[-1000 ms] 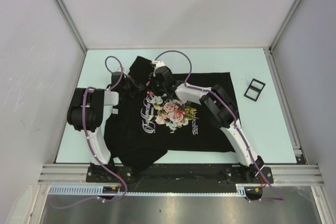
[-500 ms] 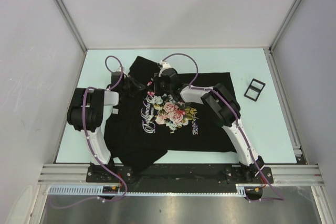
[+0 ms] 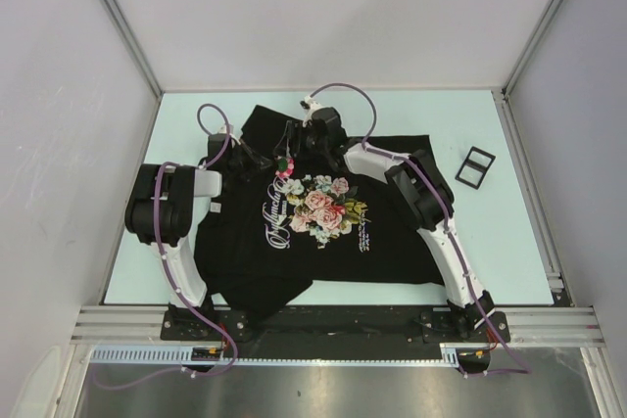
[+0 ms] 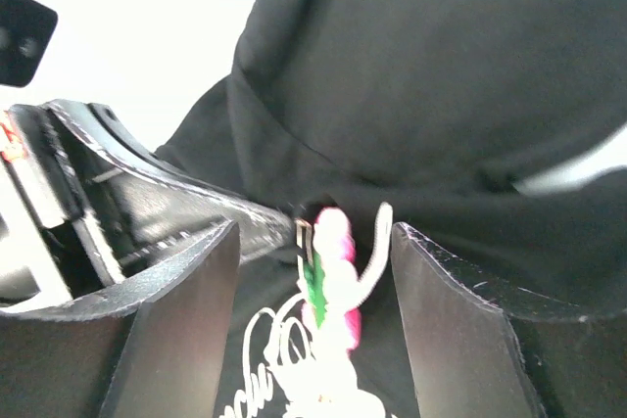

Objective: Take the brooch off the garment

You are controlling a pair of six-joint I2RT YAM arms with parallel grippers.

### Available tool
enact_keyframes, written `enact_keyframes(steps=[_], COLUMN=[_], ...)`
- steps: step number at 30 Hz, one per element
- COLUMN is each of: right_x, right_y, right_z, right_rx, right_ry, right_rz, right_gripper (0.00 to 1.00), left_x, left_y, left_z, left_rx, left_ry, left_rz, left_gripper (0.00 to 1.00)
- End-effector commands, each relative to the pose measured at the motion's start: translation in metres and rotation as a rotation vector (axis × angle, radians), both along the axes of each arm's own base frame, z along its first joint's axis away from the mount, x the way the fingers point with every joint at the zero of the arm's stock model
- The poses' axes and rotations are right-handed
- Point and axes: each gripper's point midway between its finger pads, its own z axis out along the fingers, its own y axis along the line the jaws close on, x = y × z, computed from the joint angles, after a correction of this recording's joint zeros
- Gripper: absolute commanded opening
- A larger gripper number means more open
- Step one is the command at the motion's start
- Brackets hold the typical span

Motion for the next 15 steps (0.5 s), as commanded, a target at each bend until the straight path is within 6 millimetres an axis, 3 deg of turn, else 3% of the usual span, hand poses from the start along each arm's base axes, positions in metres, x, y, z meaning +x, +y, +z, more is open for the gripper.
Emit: enact_keyframes(steps=[1, 10, 15], right_x=[0.0, -0.001, -0.002], right_y=[0.013, 0.011, 0.013], right_z=[0.002, -0.014, -0.013], right_rx=[-0.013, -0.036, -0.017], right_ry=[-0.01, 0.031, 0.031], right_rz=[0.061, 0.057, 0.065], right_gripper=[0.67, 0.6, 0.47], left_x=[0.006, 0.006, 0.006], left_y=[-0.006, -0.007, -0.007], left_z=[0.01, 0.011, 0.011], left_rx=[0.0, 0.001, 0.0], left_ry=[-0.047, -0.047, -0.047], left_rz=[-0.04, -0.042, -0.043], left_gripper=[0.0, 0.0, 0.0])
